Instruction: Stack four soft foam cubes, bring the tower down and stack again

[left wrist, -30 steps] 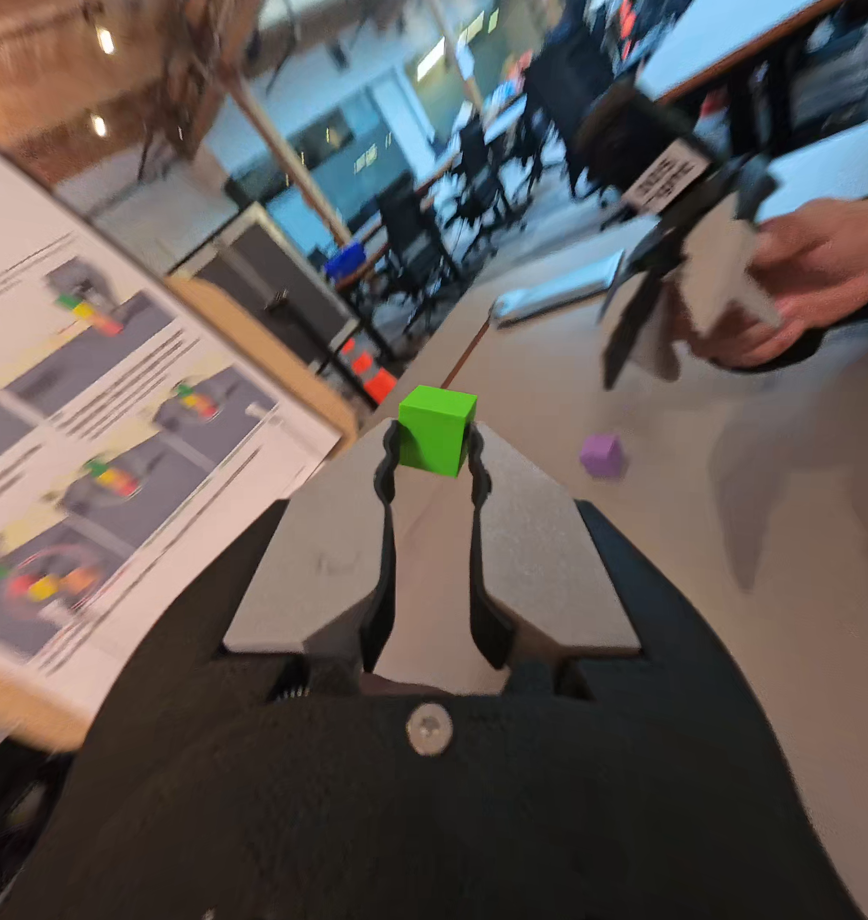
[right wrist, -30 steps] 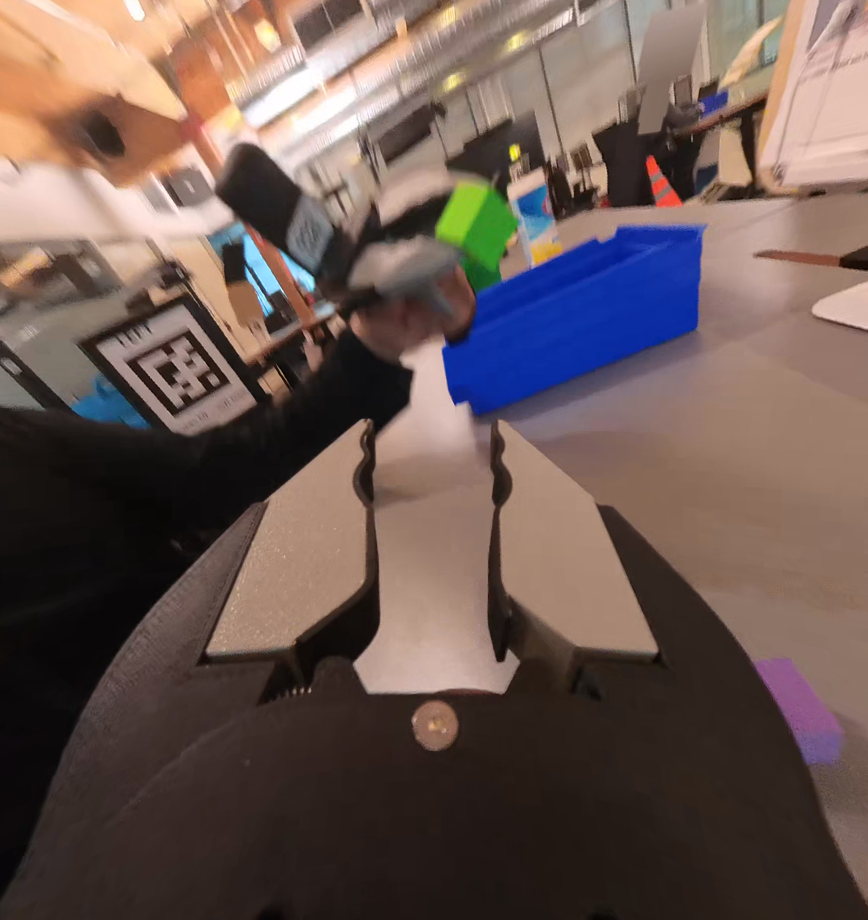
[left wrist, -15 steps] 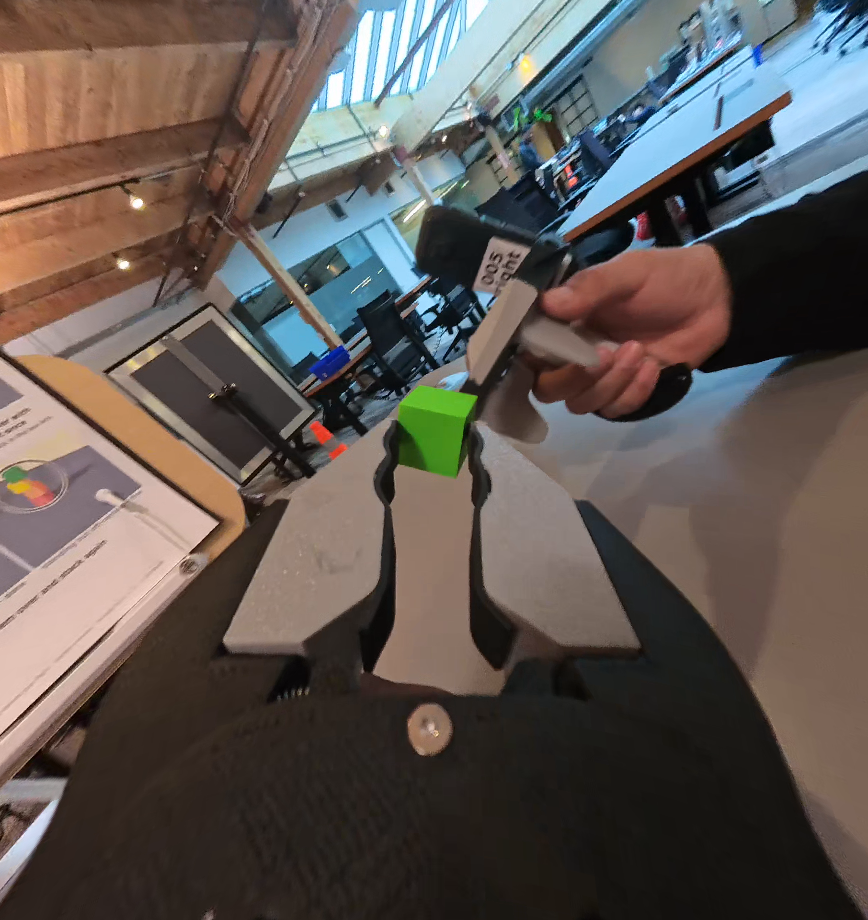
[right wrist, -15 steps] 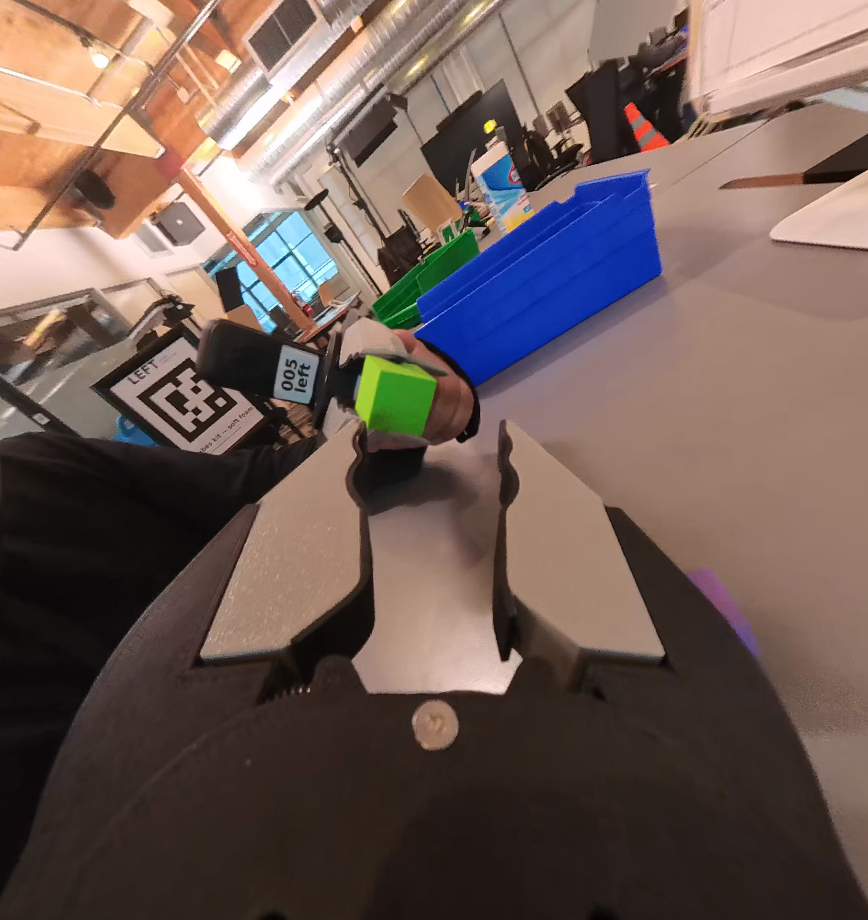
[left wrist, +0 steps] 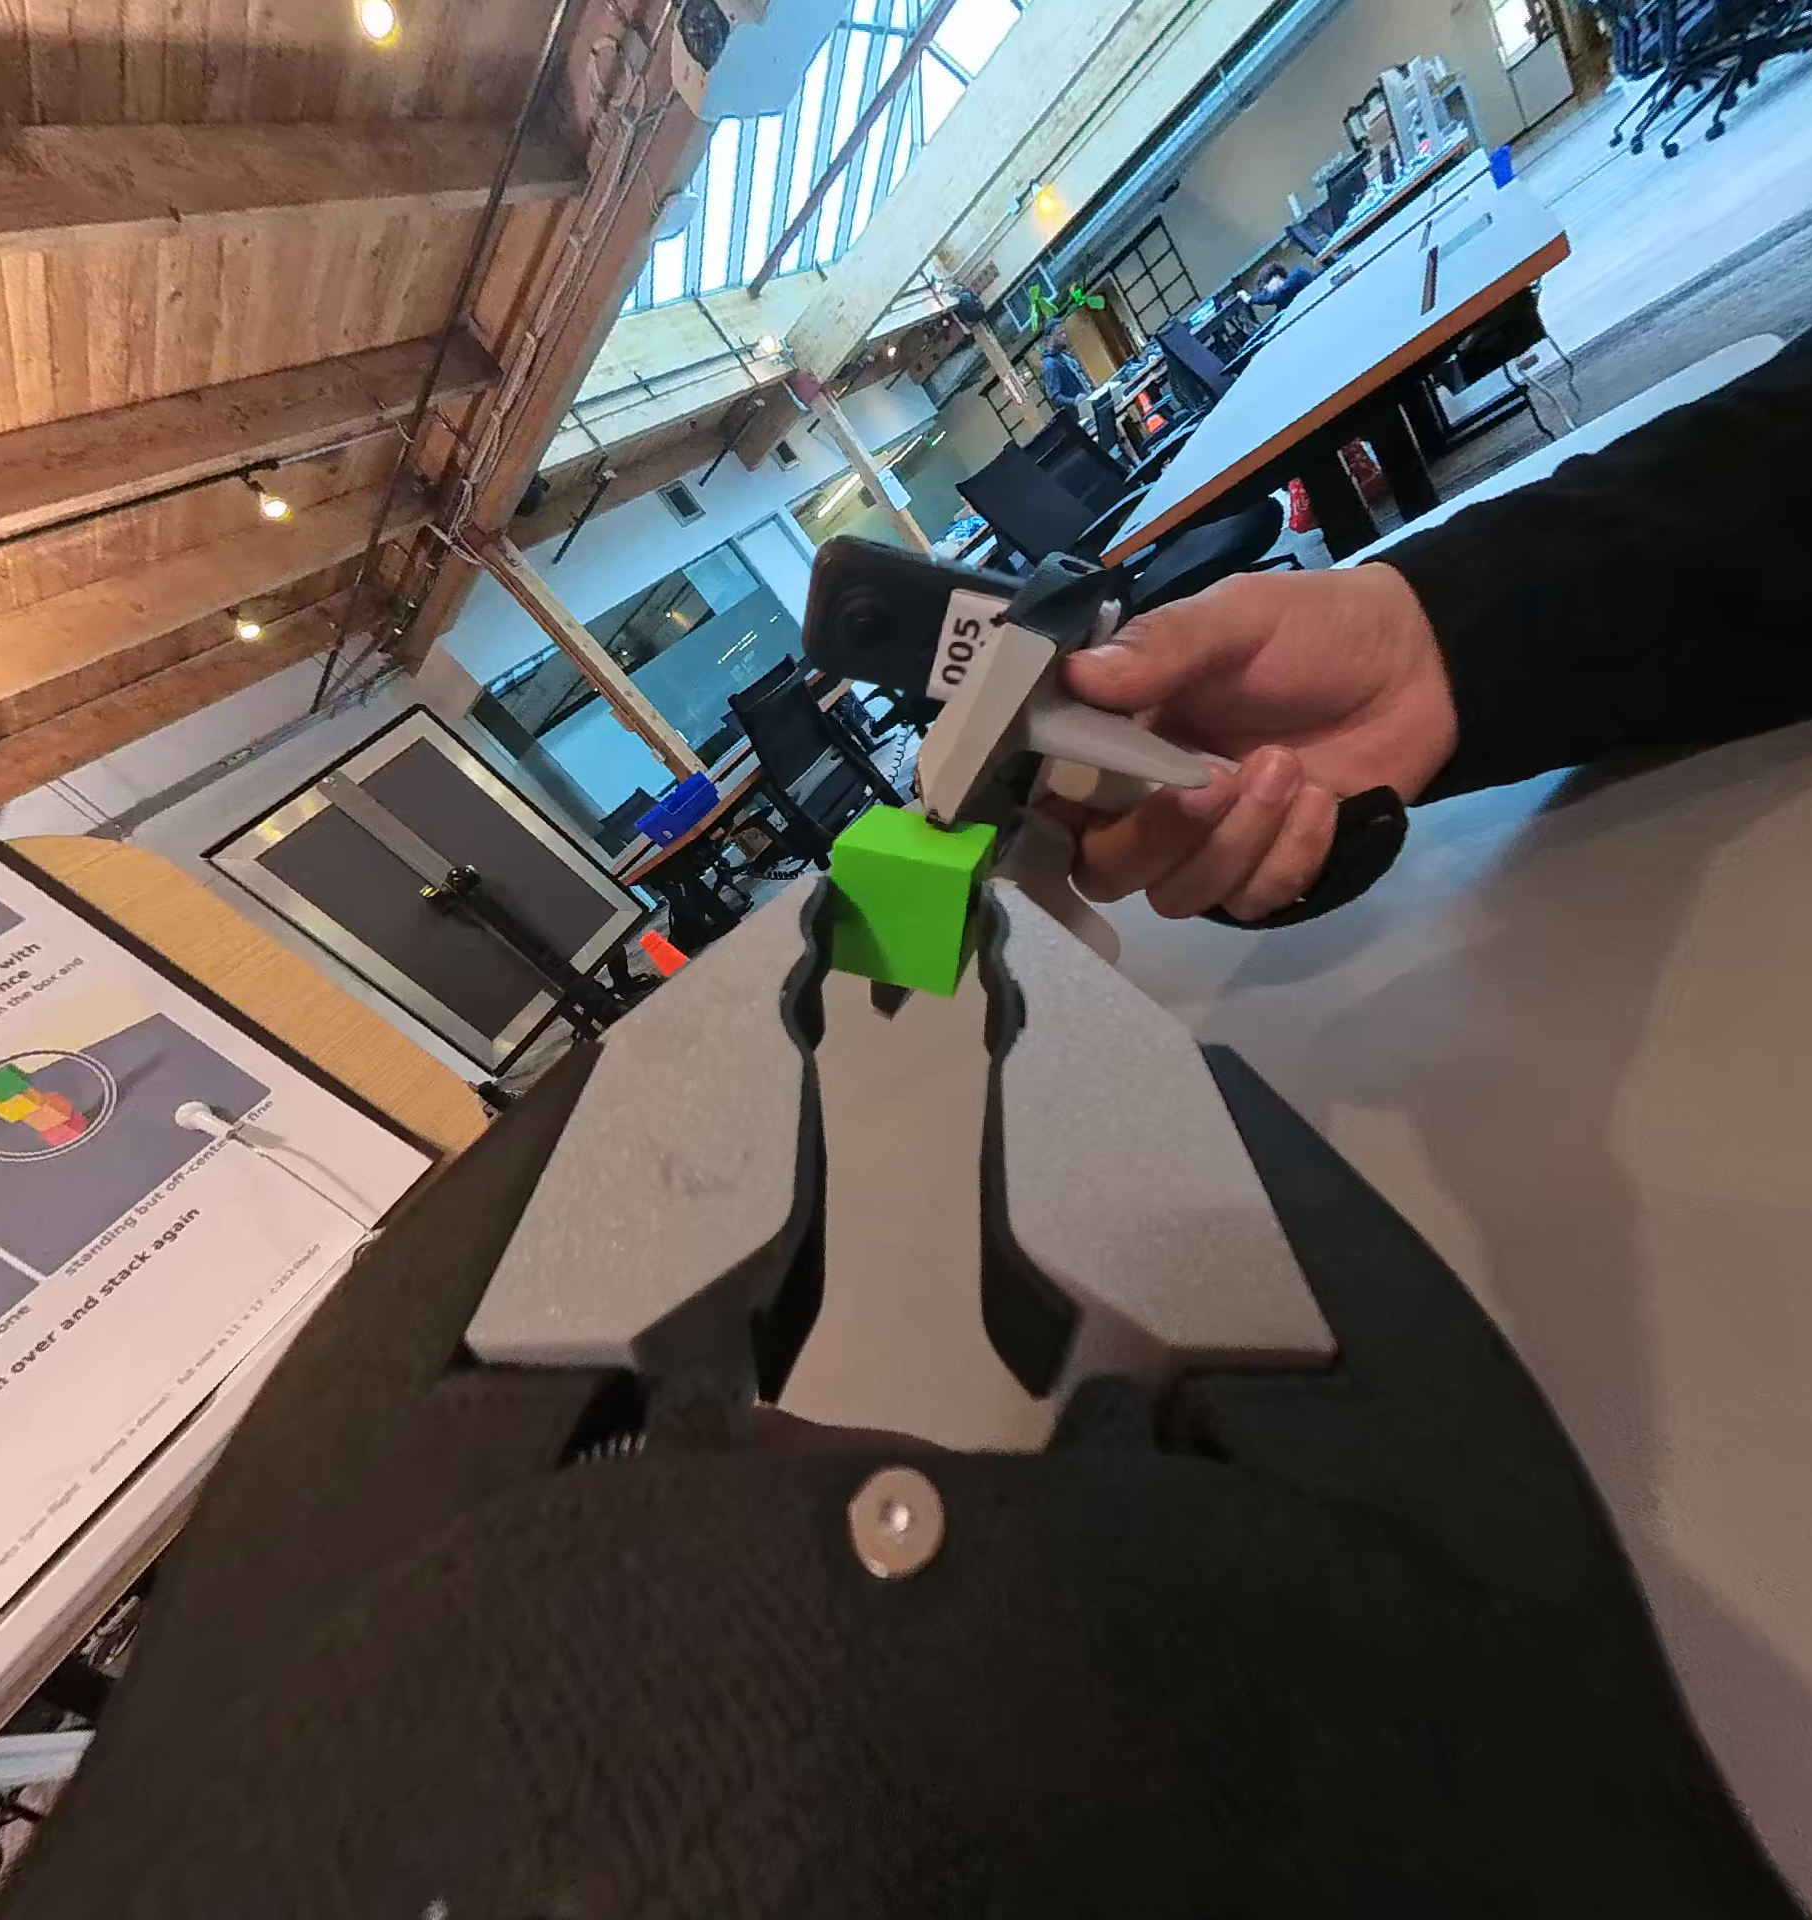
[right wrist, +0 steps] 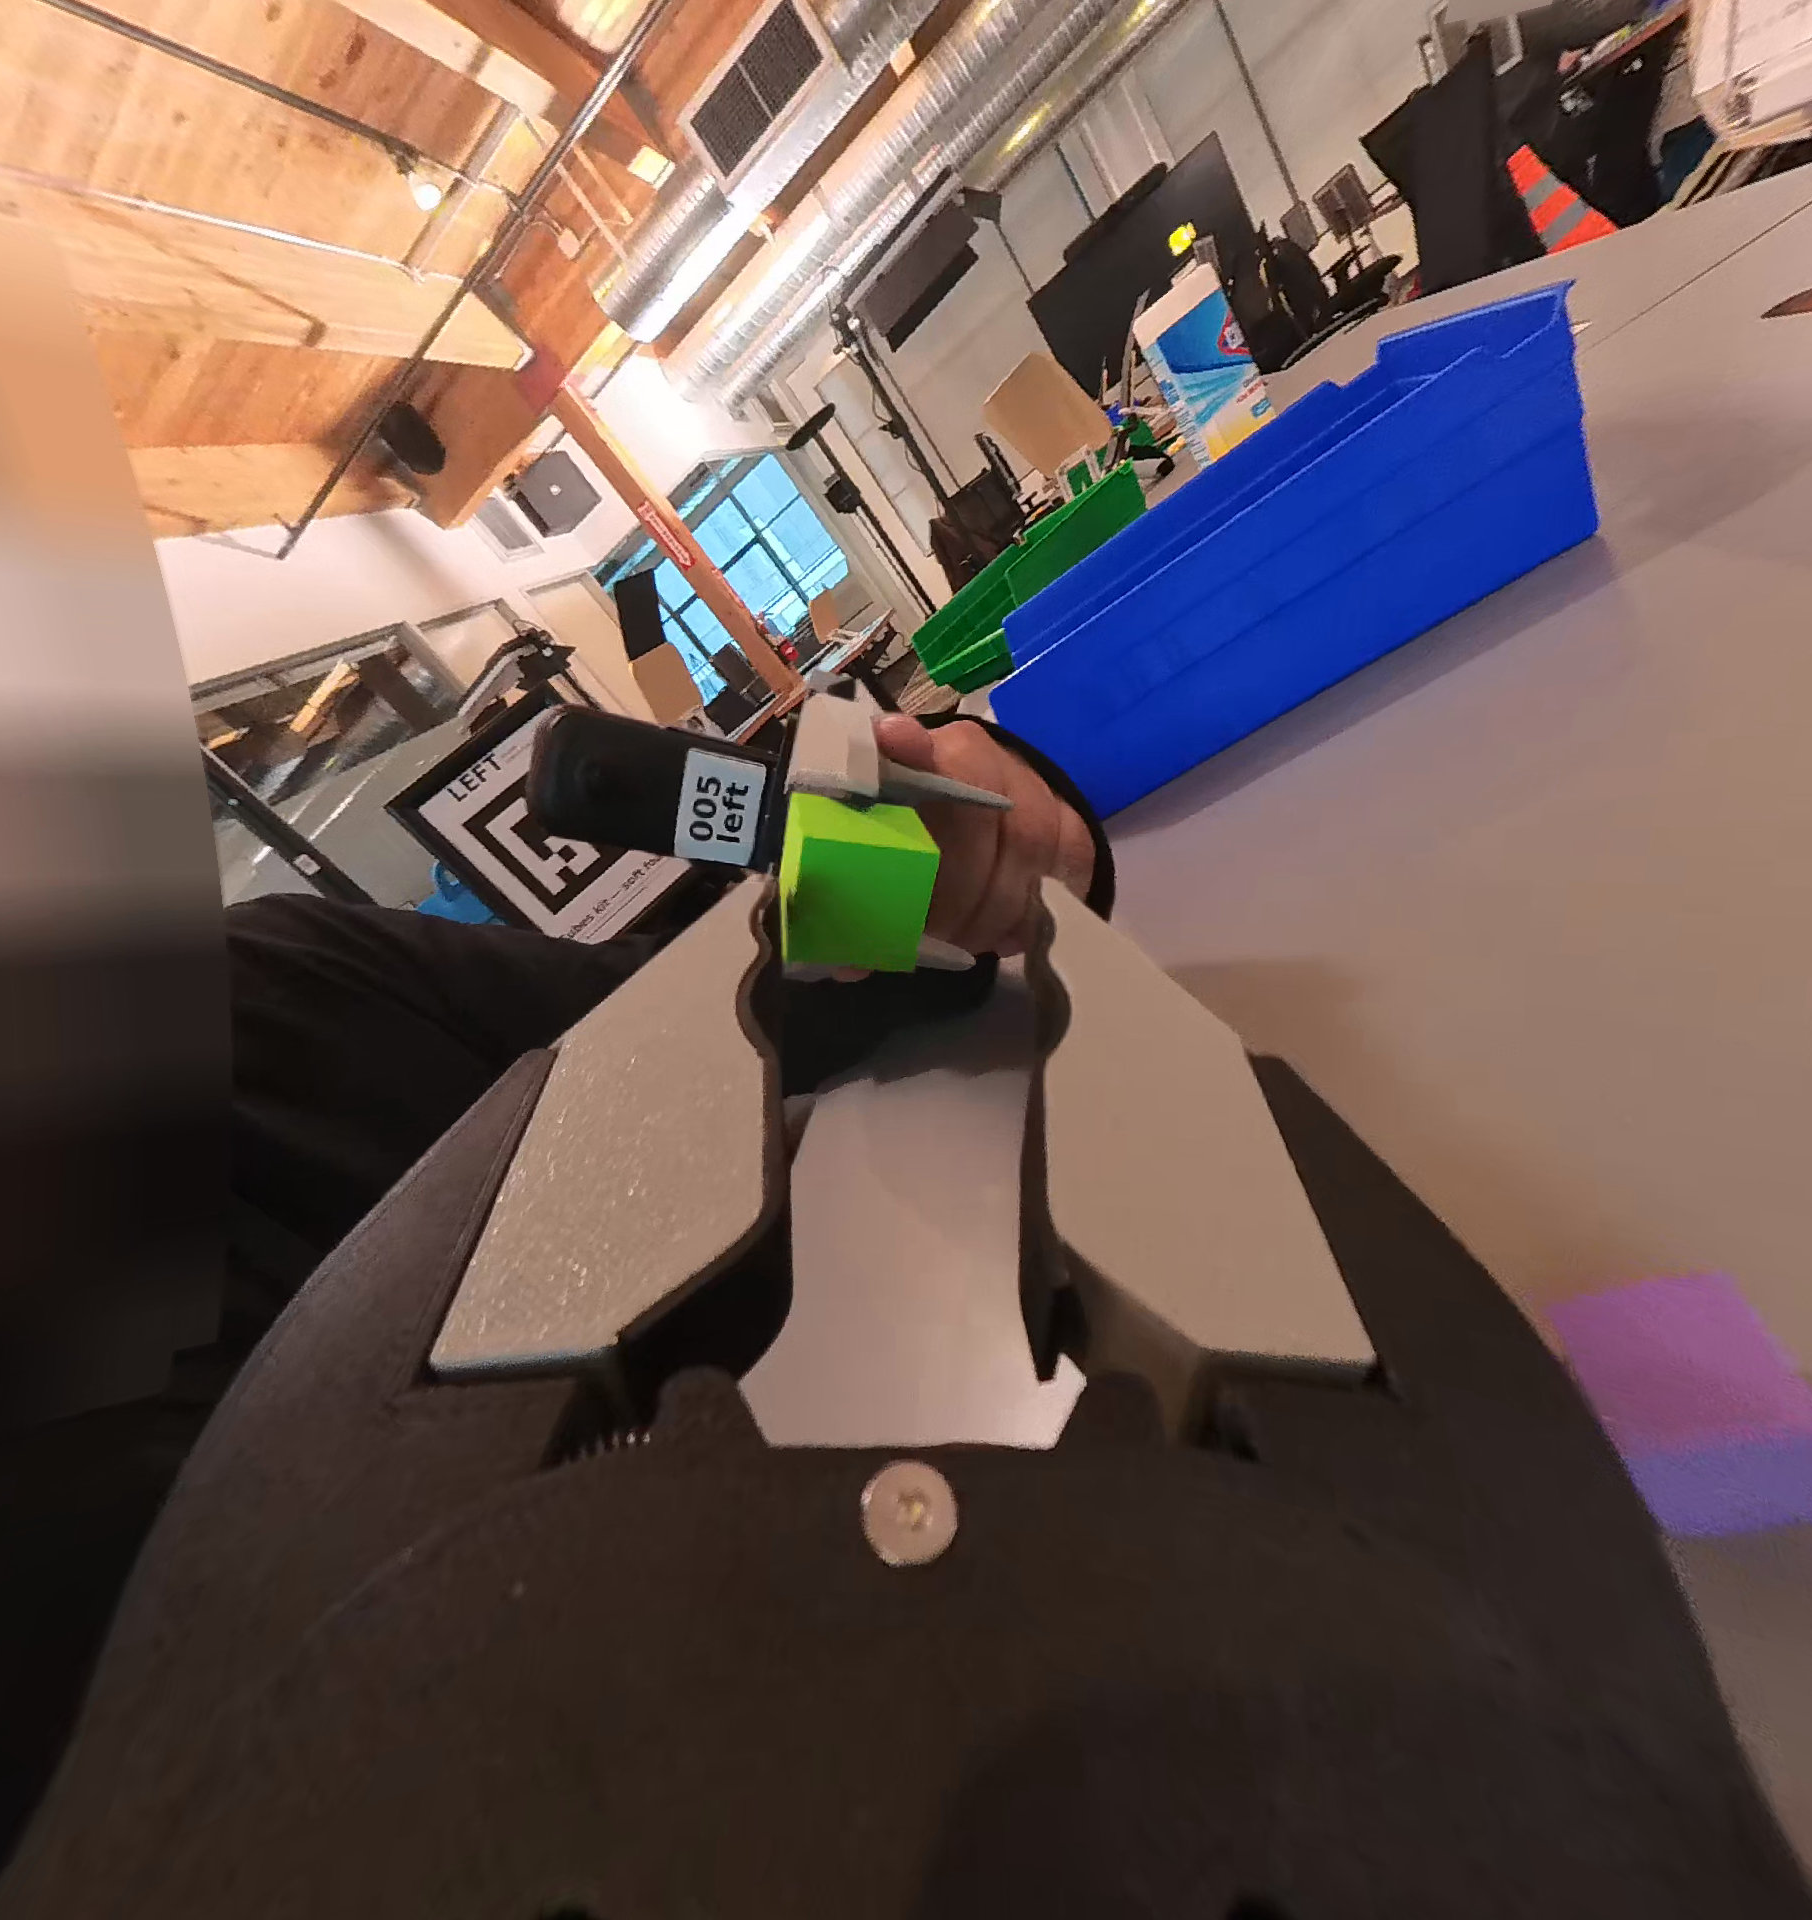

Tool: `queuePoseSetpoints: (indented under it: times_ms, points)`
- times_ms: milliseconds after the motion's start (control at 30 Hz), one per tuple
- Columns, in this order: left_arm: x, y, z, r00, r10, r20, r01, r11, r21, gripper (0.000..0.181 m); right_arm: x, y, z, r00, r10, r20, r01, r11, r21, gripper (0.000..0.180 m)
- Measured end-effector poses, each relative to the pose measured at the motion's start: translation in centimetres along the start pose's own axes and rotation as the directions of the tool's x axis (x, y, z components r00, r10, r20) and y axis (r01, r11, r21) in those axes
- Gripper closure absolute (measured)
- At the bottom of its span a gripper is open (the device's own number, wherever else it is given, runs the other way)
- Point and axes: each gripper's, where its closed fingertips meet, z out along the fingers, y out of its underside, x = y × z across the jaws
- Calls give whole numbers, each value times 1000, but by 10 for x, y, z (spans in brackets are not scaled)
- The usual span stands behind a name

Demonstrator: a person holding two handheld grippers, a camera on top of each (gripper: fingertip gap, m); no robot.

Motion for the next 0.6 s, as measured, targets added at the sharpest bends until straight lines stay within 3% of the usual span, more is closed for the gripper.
queuePoseSetpoints:
  times_ms: [167, 267, 600]
  points:
    - [1, 3, 1, 1000, 7, 7, -7, 1000, -9, 155, -7, -2, 3, 996, 53, 65, -55, 998, 27, 153]
    - [2, 5, 3, 1000, 16, 8, -16, 1000, -19, 155, -7, 2, 4, 993, 82, 85, -83, 996, 9, 150]
    - [2, 22, 7, 1000, -19, 13, 21, 993, -117, 154, 9, 8, 5, 998, 4, -62, -7, 999, -42, 154]
